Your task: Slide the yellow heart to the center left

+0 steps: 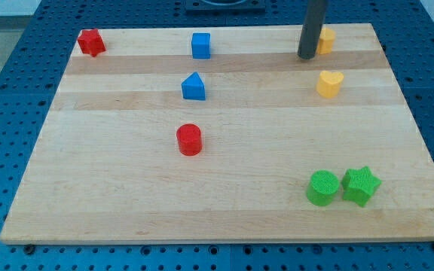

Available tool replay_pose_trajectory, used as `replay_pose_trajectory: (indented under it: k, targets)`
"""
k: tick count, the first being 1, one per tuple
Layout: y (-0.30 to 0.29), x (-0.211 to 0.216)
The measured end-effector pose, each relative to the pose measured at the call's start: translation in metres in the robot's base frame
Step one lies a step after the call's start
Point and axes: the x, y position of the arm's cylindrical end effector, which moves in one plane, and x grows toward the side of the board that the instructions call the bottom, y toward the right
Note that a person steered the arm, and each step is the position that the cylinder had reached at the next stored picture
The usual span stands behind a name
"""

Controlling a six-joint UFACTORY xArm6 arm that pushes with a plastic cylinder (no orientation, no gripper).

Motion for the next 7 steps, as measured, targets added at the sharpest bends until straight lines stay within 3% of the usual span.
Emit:
replay_pose_trajectory:
  k: [2,3,5,6,7]
  targets:
    - [0.098,0.026]
    - [0.1,0.06]
    - [-0.046,0.101]
    - [-0.039,0.101]
    - [0.016,0.1]
